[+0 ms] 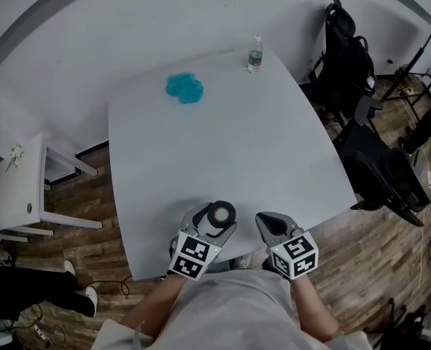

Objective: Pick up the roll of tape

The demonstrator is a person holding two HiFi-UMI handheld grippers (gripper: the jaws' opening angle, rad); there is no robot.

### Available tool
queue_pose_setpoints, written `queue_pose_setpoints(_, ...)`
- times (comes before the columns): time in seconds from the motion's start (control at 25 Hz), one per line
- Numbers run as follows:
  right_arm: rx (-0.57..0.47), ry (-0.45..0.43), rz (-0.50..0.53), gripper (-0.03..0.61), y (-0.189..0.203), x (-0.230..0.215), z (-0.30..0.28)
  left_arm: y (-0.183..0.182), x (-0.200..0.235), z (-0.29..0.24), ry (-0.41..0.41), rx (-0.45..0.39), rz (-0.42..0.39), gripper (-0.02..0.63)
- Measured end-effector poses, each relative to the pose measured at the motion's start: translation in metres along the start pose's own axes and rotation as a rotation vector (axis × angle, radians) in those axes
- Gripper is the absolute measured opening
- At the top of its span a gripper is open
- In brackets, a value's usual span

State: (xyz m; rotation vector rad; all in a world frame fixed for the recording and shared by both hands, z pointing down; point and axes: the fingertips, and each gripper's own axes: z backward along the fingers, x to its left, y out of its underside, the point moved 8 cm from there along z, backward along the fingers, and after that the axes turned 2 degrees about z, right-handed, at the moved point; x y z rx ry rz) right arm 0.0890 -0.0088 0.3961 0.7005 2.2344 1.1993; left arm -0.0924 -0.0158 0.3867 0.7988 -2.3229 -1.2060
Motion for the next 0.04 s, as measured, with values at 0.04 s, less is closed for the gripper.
queue_pose_setpoints(0.04, 0.001, 0.001, -0.002, 0.005, 0.0007, -0.0003, 0.0001, 0.0005, -0.0002, -0.0004, 0.0, 0.0, 0.002, 0.347)
